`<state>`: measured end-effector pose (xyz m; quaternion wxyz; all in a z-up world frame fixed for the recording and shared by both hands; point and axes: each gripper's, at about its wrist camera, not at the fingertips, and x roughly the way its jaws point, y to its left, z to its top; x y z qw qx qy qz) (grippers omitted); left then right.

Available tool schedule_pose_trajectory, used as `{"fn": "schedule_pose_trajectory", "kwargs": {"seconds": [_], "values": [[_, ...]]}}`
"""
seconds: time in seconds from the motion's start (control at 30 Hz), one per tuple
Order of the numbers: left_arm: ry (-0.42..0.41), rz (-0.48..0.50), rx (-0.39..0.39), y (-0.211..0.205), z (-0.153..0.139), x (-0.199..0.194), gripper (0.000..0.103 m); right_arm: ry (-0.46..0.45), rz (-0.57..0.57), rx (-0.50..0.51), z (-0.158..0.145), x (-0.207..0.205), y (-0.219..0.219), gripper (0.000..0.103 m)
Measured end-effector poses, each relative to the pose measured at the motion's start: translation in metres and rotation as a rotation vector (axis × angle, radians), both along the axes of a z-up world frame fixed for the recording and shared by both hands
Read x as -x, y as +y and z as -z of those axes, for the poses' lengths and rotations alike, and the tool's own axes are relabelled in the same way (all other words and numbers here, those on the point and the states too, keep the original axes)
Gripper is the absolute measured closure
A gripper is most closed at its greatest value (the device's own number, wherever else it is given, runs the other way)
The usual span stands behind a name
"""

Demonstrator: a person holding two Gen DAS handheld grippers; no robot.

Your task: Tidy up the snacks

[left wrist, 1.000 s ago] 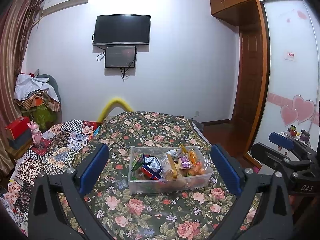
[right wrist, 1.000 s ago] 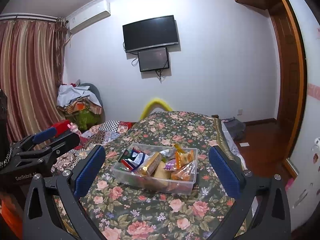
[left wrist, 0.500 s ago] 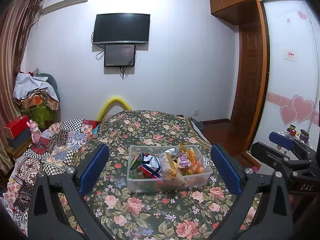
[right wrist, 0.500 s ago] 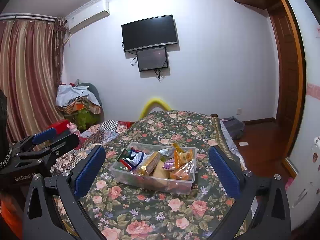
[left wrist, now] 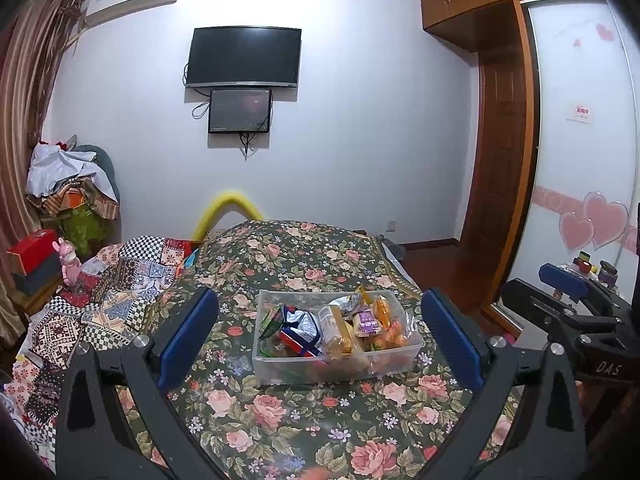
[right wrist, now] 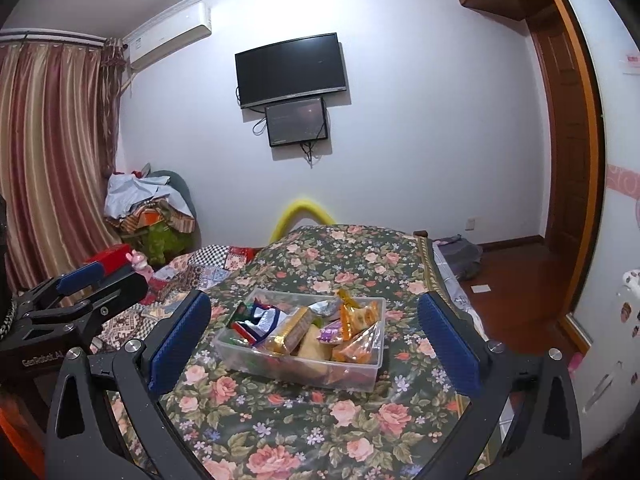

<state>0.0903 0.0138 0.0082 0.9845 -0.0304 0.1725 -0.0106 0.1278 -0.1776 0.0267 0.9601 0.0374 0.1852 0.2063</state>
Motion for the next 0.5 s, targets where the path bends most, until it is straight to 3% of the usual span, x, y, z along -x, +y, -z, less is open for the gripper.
{"fn": "schedule_pose_trajectory", "kwargs": {"seconds": [0.5], "values": [[0.007,0.006,0.011,0.0024,0.0028,-0.0019,0.000,0.003,-0.003,0.013,0.0017,-0.0003,0.0022,0.000]]}}
